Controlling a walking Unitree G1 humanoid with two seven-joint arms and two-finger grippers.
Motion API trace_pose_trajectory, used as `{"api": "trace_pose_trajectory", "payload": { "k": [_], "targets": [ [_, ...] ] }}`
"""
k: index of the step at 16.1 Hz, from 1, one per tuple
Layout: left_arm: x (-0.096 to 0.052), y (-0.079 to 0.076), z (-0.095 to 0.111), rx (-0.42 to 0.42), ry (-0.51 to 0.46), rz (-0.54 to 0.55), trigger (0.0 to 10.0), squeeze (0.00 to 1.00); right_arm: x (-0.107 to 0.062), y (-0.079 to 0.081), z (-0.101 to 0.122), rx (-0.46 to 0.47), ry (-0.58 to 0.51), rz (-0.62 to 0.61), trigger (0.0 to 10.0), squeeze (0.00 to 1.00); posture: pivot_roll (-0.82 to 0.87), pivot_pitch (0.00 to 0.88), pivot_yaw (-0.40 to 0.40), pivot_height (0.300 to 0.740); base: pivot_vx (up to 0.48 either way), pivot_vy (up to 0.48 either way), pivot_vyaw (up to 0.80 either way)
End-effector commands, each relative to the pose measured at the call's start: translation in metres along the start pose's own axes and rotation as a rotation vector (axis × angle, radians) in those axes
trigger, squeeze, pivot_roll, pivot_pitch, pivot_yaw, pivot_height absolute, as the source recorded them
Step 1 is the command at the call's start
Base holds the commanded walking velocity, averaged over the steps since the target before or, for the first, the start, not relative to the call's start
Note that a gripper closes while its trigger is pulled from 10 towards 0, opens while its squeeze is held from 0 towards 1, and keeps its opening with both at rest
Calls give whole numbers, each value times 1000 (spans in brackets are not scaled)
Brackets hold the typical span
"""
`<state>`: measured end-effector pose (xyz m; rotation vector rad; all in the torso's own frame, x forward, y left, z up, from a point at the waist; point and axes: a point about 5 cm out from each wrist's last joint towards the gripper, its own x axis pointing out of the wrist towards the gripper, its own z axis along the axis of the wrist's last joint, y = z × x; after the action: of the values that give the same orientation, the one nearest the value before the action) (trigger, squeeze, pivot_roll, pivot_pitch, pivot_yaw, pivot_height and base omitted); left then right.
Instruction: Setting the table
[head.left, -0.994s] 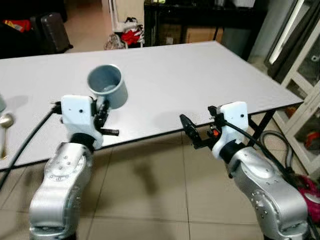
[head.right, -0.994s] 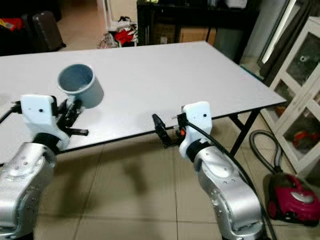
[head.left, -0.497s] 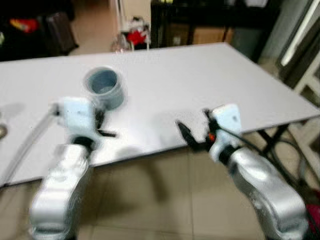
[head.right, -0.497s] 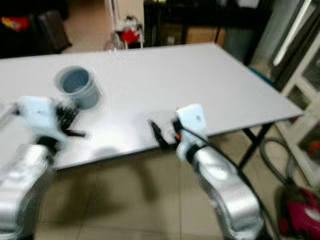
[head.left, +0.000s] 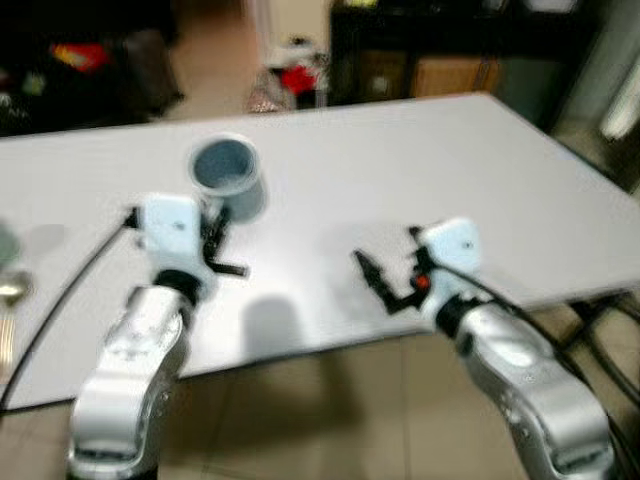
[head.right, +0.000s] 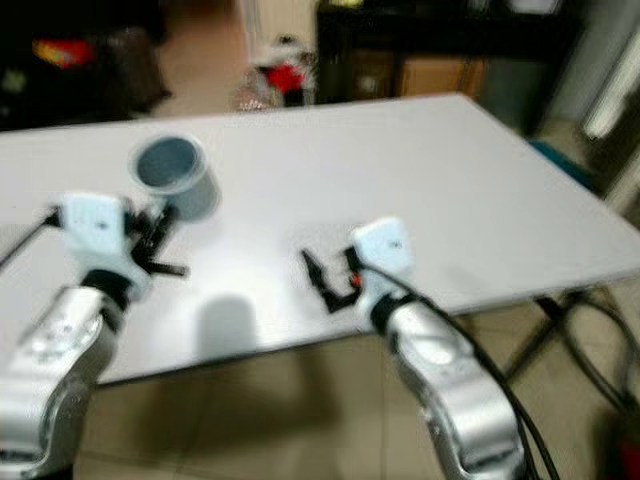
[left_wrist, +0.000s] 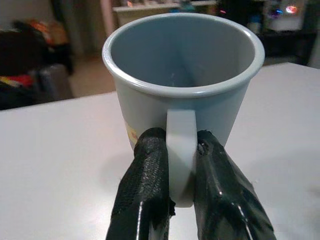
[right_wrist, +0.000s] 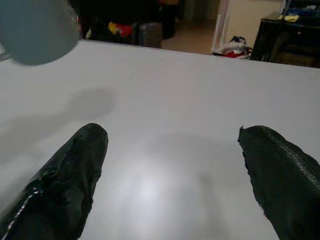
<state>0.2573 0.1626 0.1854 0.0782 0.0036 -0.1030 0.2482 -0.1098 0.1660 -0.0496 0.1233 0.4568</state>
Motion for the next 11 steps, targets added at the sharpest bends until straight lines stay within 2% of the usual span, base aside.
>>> {"api": "trace_pose_trajectory", "payload": {
  "k": [1,5,8,9,11],
  "targets": [
    [-2,10,1,20,-4,45,10000,0,1,6,6,7,-35,34,10000,0,-73,0,26,740,319,0,0],
    [-12,18,-14,42,50,104,10000,0,1,14,-2,13,-10,135,10000,0,-38,0,5,740,306,0,0],
    [-13,16,-29,50,117,104,10000,0,2,18,-6,-19,5,212,10000,0,-29,0,7,740,0,0,0],
    [-7,22,-34,87,149,144,10000,0,3,16,-2,-26,-3,245,10000,0,-23,0,6,740,0,0,0],
    [3,32,-40,104,174,168,10000,0,4,15,-1,-19,-8,286,10000,0,-11,0,5,740,0,0,0]
  ]
}}
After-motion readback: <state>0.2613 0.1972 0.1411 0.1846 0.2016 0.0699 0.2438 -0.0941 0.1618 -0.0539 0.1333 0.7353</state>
